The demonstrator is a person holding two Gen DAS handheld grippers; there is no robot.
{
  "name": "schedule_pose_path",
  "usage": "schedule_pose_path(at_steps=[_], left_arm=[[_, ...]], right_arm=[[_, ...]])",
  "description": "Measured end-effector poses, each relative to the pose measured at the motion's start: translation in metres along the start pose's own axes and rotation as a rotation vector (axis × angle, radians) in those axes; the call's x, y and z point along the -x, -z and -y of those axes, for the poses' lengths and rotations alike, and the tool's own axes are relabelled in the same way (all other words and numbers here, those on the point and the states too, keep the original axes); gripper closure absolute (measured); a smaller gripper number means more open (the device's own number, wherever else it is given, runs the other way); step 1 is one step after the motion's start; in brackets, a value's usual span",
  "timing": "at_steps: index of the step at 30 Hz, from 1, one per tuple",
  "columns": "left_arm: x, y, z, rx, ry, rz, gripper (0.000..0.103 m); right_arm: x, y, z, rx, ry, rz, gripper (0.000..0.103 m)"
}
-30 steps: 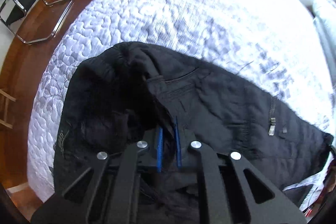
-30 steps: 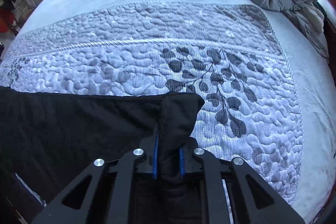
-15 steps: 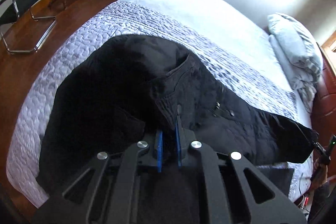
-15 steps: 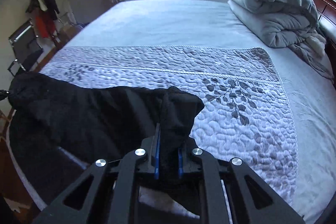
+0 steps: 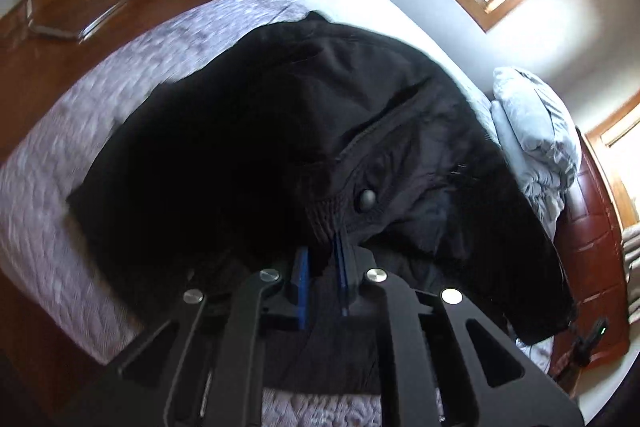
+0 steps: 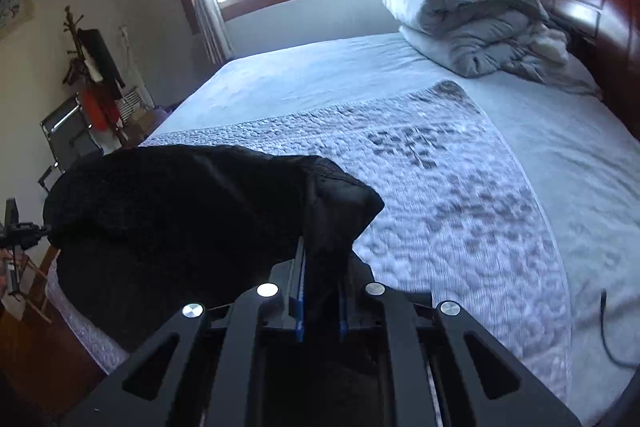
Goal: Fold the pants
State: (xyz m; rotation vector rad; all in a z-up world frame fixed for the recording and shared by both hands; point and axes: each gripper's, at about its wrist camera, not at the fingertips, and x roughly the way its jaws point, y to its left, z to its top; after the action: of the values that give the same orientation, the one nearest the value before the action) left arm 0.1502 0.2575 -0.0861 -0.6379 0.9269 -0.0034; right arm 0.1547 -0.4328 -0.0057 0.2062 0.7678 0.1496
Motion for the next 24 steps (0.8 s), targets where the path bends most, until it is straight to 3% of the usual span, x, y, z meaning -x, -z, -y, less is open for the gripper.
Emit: schedule_pose_path(at_steps=[6,12,14,15,16,17,19,22,24], left_arm=[[0.008,0.031,-0.041,0.067,-0.031,-0.012,0.092],[0.032,0.046,-0.089,0.195,-0.07,0.048,0.095],[0.038,0.051,-0.093,0.198,-0.112,0.061,0.083],[0.041,0.053,-0.094,0.203,-0.127,0.069,0.063],[0.044,0.056,-0.093,0.211,-0.136,0.084,0.043],[0.046,0.059,-0.09,0.214,-0.133,0.097,0.037],[0.046,0.061,-0.077,0.218,-0.106,0.101,0.028],[0.043,0.068,-0.06,0.189,-0.056,0.09,0.022],[0.04,0.072,-0.046,0.154,-0.066,0.081,0.018]], right_arm=[[0.011,0.045,0.024,-0.081,0.049,-0.048,0.092],[0.005,0.071,0.029,-0.097,0.067,-0.138,0.089],[0.003,0.076,0.025,-0.083,0.073,-0.172,0.079],[0.004,0.078,0.024,-0.083,0.076,-0.178,0.074],[0.005,0.08,0.022,-0.081,0.081,-0.181,0.063],[0.008,0.081,0.019,-0.072,0.101,-0.181,0.048],[0.015,0.082,0.012,-0.058,0.145,-0.199,0.026],[0.032,0.079,-0.011,0.03,0.213,-0.188,0.022],[0.044,0.072,-0.044,0.157,0.297,-0.158,0.022]])
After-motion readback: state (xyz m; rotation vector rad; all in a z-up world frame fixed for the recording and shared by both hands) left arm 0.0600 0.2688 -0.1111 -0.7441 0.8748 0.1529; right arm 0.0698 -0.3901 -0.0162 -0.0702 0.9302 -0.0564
